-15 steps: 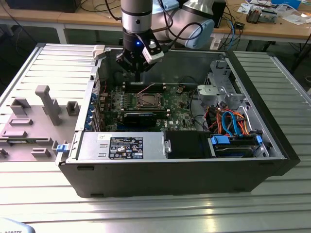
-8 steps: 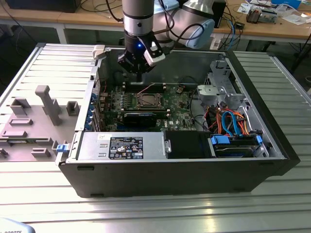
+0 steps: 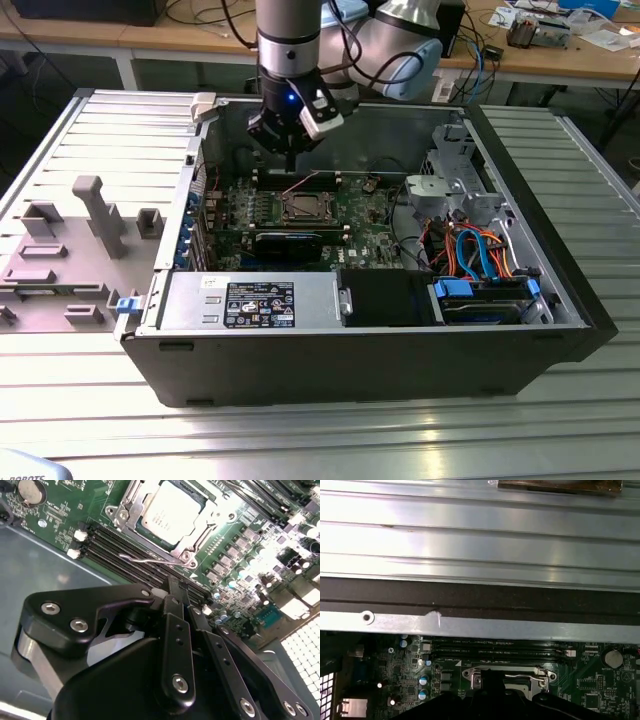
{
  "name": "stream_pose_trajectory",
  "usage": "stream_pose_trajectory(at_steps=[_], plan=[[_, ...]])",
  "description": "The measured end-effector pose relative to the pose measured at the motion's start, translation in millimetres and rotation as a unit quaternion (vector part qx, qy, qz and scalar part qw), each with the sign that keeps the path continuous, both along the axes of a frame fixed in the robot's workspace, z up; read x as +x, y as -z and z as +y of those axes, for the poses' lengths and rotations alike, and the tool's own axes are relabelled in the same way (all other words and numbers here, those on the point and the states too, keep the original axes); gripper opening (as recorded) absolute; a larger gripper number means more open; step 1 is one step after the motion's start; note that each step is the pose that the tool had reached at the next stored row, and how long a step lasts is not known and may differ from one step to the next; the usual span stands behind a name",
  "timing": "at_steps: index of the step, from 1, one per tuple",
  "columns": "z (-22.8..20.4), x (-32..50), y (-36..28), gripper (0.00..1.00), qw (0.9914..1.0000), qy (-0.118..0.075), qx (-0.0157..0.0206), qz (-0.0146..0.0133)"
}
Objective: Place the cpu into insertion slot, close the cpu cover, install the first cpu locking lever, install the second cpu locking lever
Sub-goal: 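Install the first cpu locking lever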
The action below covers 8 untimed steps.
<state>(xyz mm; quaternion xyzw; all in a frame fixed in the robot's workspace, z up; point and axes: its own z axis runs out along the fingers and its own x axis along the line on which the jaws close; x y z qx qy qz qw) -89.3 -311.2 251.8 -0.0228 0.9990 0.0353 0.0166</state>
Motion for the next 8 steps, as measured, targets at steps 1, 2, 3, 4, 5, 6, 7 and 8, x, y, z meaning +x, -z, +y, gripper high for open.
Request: stream_pose_trajectory(at_steps=[1,2,3,4,5,6,7,8], plan=[[0.0,0.5,0.8,0.11,1.0,0.001,0.0,0.0],[0.0,1.4,1.7,0.11,1.0,0.002,-0.0001,0.0],[0.0,2.4,2.7,0.11,1.0,0.003,0.0,0.0],[0.0,3.5,3.9,0.11,0.99999,0.005,-0.0001,0.0],[0.0,4.5,4.9,0.11,0.99998,0.007,-0.0001,0.0],[0.0,6.9,6.7,0.11,0.99995,0.01,-0.0001,0.0],[0.0,8.4,7.8,0.11,0.99994,0.011,-0.0001,0.0],[0.0,9.3,8.6,0.11,0.99993,0.012,0.0,0.0]])
